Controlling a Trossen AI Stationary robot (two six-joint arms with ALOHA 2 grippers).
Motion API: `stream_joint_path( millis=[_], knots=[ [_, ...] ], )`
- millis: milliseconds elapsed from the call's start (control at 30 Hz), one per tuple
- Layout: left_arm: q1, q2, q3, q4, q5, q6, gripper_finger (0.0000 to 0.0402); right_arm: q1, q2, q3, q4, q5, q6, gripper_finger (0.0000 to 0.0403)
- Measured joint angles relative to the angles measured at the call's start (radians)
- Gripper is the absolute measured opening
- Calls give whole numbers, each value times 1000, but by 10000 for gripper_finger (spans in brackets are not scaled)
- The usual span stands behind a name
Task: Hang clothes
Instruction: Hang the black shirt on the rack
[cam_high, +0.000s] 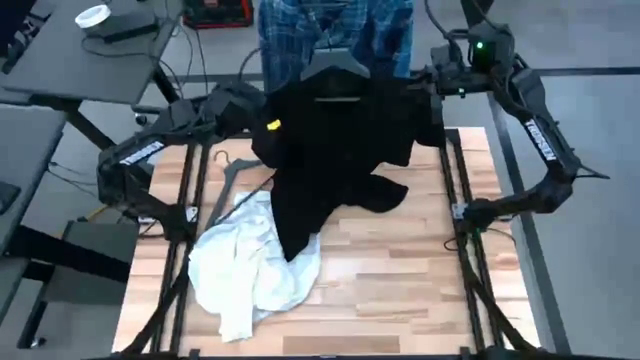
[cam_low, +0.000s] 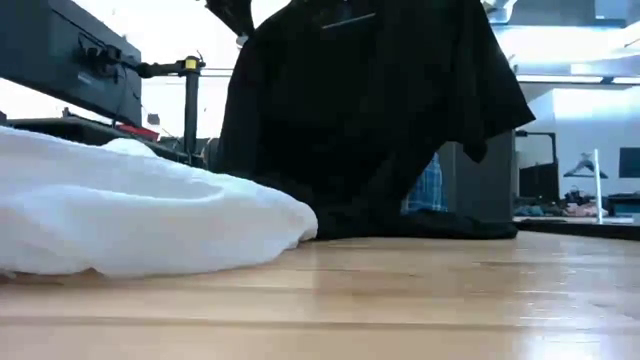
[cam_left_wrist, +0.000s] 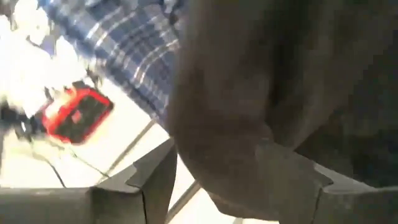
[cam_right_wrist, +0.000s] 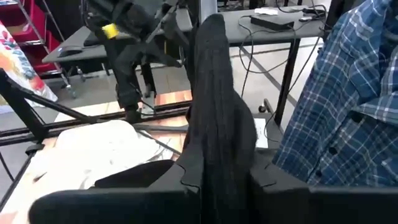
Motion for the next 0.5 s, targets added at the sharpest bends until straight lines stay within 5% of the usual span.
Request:
stream_joint_path(
  millis=[367, 500],
  knots=[
    [16, 75, 0, 117, -23, 6, 193, -1, 0, 0, 3, 7, -5, 30],
    [21, 77, 0, 64, -103, 8, 106, 0, 0, 0, 2, 7, -4, 30]
  ],
)
